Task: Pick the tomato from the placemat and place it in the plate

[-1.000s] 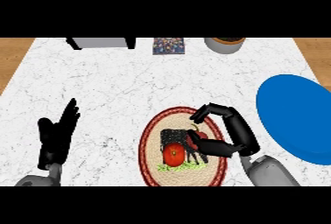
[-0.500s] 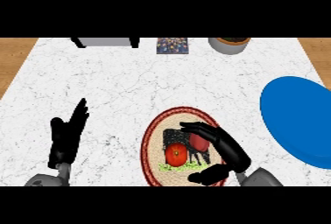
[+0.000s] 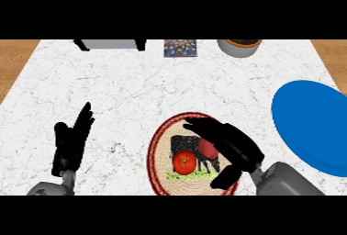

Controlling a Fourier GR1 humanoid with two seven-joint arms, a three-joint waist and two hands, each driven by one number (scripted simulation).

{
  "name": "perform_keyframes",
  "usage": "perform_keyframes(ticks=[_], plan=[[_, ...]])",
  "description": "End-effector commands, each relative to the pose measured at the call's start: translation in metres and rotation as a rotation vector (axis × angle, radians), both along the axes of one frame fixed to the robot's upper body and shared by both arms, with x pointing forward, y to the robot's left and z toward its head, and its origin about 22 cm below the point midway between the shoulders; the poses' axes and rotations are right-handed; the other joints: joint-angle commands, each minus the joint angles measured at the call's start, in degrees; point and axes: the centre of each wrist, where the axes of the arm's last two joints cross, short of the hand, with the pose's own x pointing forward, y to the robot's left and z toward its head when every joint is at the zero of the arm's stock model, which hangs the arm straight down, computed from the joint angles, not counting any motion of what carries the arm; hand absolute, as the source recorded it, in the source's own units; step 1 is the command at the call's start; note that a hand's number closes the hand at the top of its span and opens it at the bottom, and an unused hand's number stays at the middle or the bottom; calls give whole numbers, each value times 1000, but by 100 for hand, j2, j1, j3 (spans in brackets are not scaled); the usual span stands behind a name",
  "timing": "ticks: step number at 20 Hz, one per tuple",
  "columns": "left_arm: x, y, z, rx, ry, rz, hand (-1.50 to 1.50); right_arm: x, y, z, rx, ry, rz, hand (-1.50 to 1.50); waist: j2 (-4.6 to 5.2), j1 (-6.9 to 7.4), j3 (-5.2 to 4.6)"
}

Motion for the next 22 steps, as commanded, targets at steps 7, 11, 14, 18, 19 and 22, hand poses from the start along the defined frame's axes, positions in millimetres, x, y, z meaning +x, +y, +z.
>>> perform_keyframes(ticks=[7,11,14,18,19,22], plan=[[-1,-8,-2,5,-5,-9,0,7,52,27,-310,167,47,-150,22,38,8],[7,-12,-5,20,2,-9,0,10,43,5,-325,195,50,-150,29,20,10],[-11,2,10,-1,16,-19,0,3,69,-1,-345,193,43,-150,22,49,11],[-9,-5,7,-3,5,0,0,6,58,-2,-340,197,68,-150,24,30,11],[-4,0,1,-3,2,-6,0,5,50,-10,-350,211,64,-150,26,24,11],[10,-7,13,-8,-1,4,0,21,62,-17,-357,213,69,-150,31,33,11]])
